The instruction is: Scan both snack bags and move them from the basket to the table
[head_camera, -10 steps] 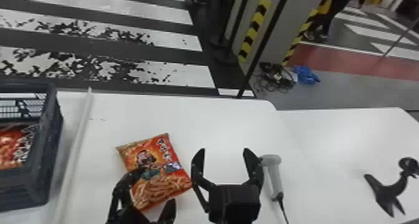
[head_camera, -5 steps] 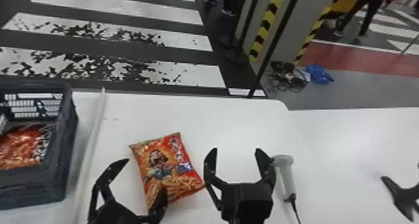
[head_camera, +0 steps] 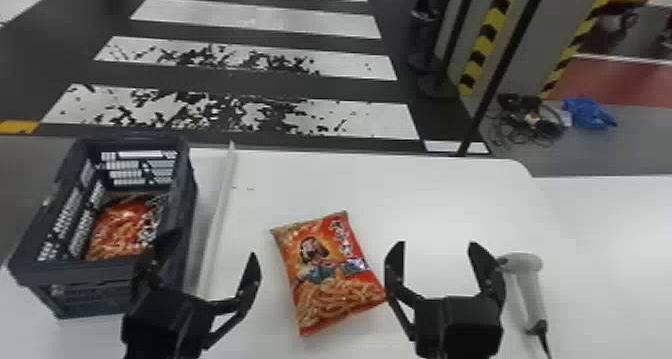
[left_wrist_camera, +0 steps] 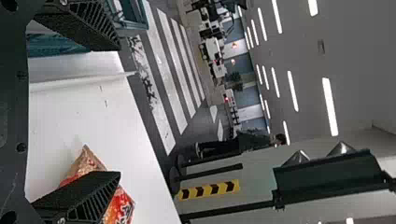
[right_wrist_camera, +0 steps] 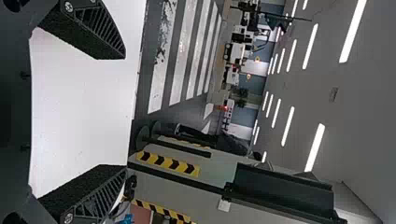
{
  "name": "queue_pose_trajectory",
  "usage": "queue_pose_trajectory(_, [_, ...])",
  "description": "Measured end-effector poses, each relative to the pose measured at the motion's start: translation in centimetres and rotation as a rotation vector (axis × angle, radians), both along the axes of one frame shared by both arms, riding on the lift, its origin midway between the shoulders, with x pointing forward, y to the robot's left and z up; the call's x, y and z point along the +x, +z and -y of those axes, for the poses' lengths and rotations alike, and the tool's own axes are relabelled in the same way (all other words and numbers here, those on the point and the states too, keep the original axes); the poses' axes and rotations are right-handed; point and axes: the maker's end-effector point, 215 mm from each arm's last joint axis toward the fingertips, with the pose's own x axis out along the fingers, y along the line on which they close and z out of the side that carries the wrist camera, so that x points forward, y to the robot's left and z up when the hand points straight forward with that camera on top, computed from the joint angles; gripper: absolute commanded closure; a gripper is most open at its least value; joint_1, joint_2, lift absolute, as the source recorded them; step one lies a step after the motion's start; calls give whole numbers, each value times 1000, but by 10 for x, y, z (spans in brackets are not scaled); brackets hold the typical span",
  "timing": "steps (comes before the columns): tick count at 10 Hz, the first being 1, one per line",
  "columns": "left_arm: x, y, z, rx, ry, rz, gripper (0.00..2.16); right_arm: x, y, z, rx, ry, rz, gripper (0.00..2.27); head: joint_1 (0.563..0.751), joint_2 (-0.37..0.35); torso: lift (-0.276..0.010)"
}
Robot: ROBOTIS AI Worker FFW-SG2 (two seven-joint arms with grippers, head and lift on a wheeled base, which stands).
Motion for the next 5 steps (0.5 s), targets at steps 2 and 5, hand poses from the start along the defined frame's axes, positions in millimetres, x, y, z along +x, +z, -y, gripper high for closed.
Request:
queue_pose_trajectory(2, [-2,29,-30,-95,74,8,39,1,-10,-7,6,63,-28,87,695,-47,-98])
queue_pose_trajectory(5, [-13,34,-61,-150,145,-25,39,-2,-34,-15,32,188,-104,87,695,-1,-98])
